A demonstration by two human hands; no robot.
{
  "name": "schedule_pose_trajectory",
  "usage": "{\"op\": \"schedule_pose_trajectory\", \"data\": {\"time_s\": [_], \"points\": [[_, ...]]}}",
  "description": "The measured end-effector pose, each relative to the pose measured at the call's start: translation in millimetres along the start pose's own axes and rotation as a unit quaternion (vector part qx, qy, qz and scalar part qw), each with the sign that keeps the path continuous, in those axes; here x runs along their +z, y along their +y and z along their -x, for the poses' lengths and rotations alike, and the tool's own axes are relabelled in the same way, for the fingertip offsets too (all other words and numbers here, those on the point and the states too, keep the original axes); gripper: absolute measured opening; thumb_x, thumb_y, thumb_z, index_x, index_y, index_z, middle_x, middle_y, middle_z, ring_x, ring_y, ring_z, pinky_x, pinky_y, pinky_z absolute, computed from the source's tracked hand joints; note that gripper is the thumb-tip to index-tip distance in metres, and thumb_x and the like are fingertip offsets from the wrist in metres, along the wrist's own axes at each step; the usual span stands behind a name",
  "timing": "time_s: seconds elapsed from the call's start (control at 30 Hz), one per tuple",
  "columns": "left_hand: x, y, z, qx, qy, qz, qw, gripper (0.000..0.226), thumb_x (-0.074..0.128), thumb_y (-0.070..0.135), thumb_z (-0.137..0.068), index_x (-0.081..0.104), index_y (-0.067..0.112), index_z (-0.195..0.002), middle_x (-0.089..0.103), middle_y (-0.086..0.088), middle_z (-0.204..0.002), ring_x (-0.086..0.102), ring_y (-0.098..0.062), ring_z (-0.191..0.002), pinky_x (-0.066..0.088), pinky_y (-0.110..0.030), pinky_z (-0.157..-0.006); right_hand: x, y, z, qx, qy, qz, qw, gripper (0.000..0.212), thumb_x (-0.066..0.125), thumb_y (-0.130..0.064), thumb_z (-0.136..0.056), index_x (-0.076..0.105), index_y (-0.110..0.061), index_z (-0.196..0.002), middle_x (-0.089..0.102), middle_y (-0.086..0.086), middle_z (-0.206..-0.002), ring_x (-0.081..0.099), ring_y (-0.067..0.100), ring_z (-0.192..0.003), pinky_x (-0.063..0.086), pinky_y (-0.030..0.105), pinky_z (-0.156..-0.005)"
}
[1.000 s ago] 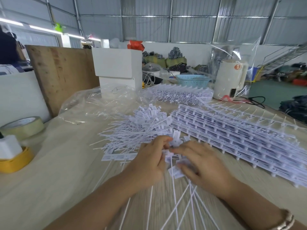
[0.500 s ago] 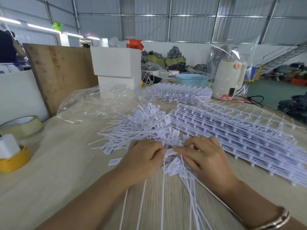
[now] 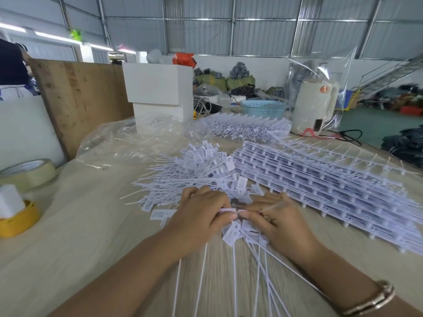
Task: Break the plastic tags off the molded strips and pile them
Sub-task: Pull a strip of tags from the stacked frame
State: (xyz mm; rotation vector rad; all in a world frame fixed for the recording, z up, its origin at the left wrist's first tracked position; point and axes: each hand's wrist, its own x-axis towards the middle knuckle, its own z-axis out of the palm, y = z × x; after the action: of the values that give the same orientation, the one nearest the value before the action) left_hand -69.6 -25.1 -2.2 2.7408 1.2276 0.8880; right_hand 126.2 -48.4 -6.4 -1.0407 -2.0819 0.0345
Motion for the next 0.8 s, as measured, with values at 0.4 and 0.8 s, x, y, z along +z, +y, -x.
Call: {"op": "schedule_pose_trajectory", "data": {"time_s": [0.4, 0.8], "points": [[-3, 0, 3, 0.030, 0.000, 0.086, 0.996, 0.022, 0.033, 0.047, -0.089, 0.039, 0.034, -0.073, 0.043, 0.010, -0.067, 0.041, -0.001, -0.074, 0.021, -0.014, -0.082, -6, 5, 0, 0.072, 0.010, -0.257, 0.964, 0.026, 0.055, -0.026, -0.090, 0.065, -0.027, -0.067, 0.064, -0.007, -0.069, 0.058, 0.003, -0.066, 0.044, 0.016, -0.065], [-14, -8, 3, -0.019, 0.001, 0.121, 0.992, 0.009, 0.044, 0.022, -0.085, 0.048, 0.029, -0.080, 0.043, 0.013, -0.061, 0.042, -0.004, -0.062, 0.024, -0.021, -0.062, -3, 12, 4, -0.074, -0.090, 0.094, 0.989, 0.036, 0.051, -0.018, -0.093, 0.058, -0.032, -0.125, 0.061, -0.015, -0.099, 0.054, 0.003, -0.083, 0.034, 0.029, -0.073]]}}
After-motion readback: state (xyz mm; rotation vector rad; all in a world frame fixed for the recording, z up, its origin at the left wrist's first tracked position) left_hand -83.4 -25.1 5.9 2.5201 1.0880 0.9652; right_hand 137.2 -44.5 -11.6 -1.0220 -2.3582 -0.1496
